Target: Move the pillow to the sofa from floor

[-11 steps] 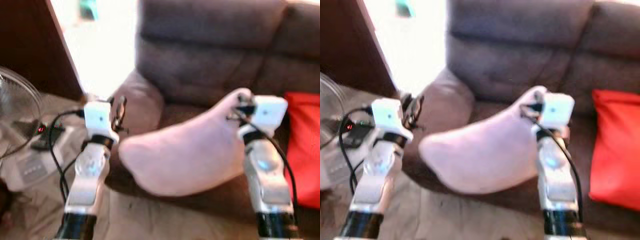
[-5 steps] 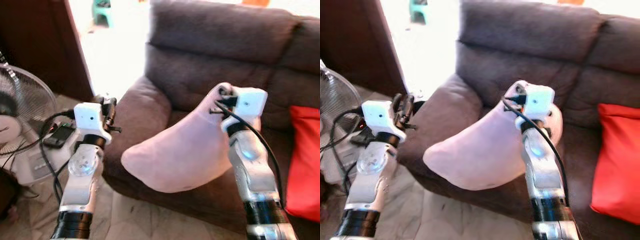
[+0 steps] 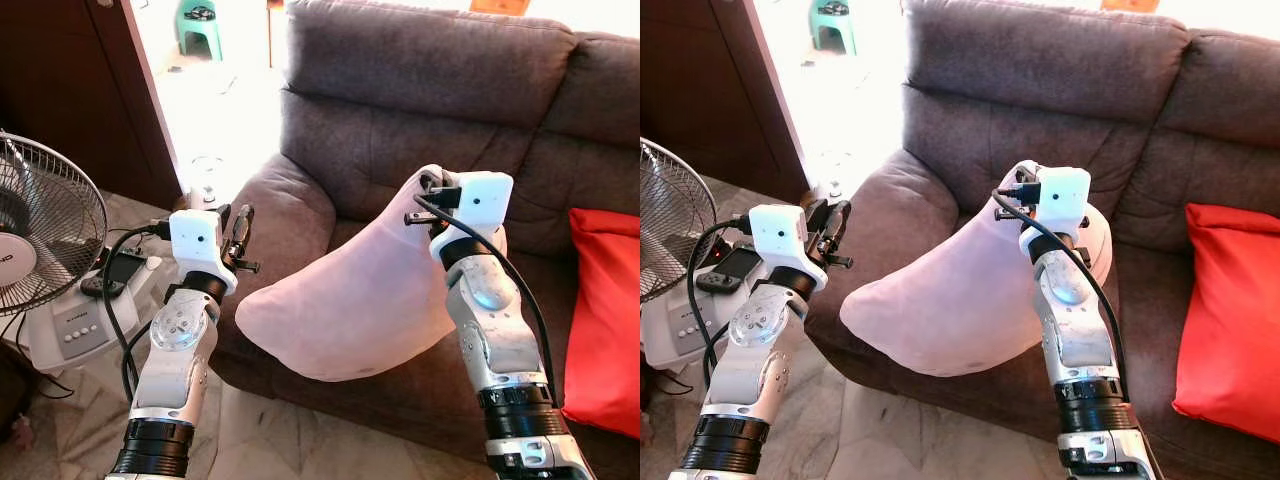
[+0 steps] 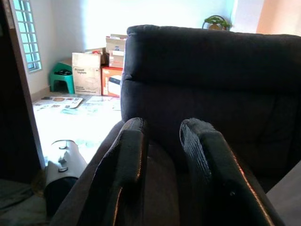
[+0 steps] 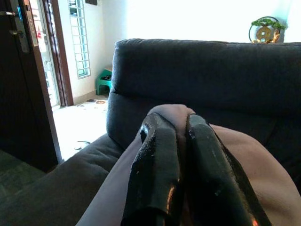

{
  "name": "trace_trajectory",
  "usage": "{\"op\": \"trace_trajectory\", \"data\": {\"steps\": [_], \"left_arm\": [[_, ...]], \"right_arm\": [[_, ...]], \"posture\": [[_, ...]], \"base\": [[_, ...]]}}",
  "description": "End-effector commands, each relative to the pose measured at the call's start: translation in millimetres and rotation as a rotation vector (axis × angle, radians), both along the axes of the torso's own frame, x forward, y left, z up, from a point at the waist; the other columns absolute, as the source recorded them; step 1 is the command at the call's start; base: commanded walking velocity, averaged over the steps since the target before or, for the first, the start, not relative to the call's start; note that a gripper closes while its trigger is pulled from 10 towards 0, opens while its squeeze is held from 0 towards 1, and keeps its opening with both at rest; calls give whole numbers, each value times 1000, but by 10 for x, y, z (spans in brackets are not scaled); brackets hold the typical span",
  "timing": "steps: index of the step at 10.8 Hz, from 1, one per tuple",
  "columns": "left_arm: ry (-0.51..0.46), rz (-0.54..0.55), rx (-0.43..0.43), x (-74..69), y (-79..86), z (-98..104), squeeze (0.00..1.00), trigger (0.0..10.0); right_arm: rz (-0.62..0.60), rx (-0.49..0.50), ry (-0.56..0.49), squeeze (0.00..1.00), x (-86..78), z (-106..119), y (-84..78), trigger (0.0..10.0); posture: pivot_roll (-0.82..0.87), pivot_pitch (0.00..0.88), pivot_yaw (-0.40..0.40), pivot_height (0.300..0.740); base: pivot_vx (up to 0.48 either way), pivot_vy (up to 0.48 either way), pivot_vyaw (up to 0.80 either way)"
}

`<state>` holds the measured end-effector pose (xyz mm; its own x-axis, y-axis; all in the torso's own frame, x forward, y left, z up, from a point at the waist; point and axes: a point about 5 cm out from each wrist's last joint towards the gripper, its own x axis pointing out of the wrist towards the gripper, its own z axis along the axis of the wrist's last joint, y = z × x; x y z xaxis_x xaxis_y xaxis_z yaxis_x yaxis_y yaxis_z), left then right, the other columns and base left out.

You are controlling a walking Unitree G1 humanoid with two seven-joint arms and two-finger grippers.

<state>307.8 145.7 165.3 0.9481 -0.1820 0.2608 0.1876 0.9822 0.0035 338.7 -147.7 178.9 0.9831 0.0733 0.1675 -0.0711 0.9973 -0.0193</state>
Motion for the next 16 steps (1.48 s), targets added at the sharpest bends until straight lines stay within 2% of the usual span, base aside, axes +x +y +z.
{"op": "trace_trajectory", "data": {"steps": [1, 3, 5, 11, 16], "left_arm": [[-14, -5, -11, 12, -27, 45, 0, 10000], [-46, 1, -22, 28, -32, 118, 0, 10000], [-37, -1, -22, 21, -27, 101, 0, 10000], [-30, 10, -21, 31, -22, 81, 0, 10000], [-32, 24, -25, 43, -4, 80, 0, 10000]], "right_arm": [[7, -6, -115, 0, 46, 275, 13, 10000], [44, -28, -130, 0, 49, 315, 104, 10000], [62, -60, -130, 0, 40, 289, 146, 10000], [133, -51, -86, 0, 26, 192, 268, 10000], [191, -56, -44, 0, 8, 90, 400, 10000]], "posture": [[76, 0, -37, 740], [76, 0, -37, 740], [79, 0, -38, 740], [76, 0, -46, 740], [73, 0, -51, 740]], "base": [[0, 0, 0], [139, 0, 0], [336, 0, 0], [384, 0, 0], [235, 0, 0]]}}
